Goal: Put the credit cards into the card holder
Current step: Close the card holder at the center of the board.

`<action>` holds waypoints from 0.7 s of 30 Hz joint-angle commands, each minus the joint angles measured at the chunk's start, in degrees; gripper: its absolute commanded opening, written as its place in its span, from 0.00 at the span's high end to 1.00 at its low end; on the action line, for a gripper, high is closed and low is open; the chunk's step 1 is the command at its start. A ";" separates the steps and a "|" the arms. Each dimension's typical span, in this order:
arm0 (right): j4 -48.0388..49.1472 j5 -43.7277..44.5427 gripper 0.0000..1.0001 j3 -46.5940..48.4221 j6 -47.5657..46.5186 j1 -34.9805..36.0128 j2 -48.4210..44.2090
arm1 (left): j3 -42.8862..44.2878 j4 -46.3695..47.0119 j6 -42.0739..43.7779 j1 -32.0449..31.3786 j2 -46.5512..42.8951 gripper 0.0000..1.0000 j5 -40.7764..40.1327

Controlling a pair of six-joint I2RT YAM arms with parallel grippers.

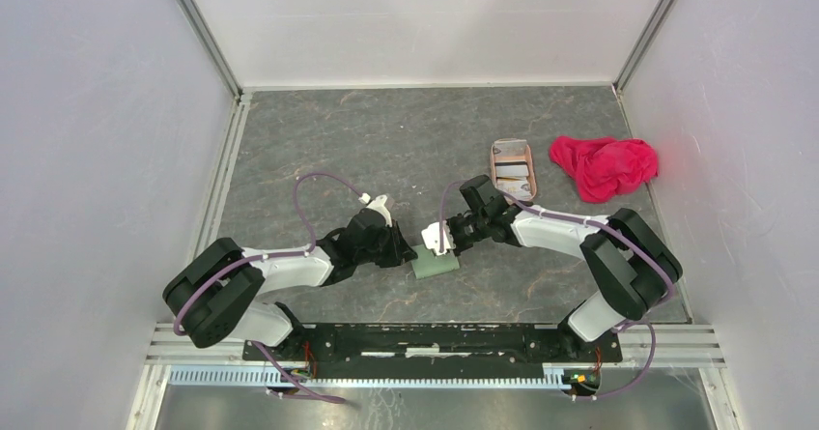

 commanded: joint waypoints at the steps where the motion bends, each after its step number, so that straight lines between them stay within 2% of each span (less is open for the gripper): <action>1: 1.37 0.17 0.85 1.91 -0.39 0.14 -0.02 | 0.23 -3.64 3.18 0.23 -0.45 0.80 -0.16; 8: -2.85 -2.94 1.00 3.25 -2.31 0.10 -0.61 | 0.29 -4.04 3.10 0.23 -0.33 0.81 -0.59; 14: -6.34 -5.23 1.00 4.15 -3.12 0.93 -0.96 | 0.58 -4.53 2.41 0.23 0.10 0.82 -1.02; 21: -3.95 -2.65 1.00 5.57 3.22 0.89 -2.26 | 0.67 -5.84 2.05 0.23 0.06 0.84 -2.09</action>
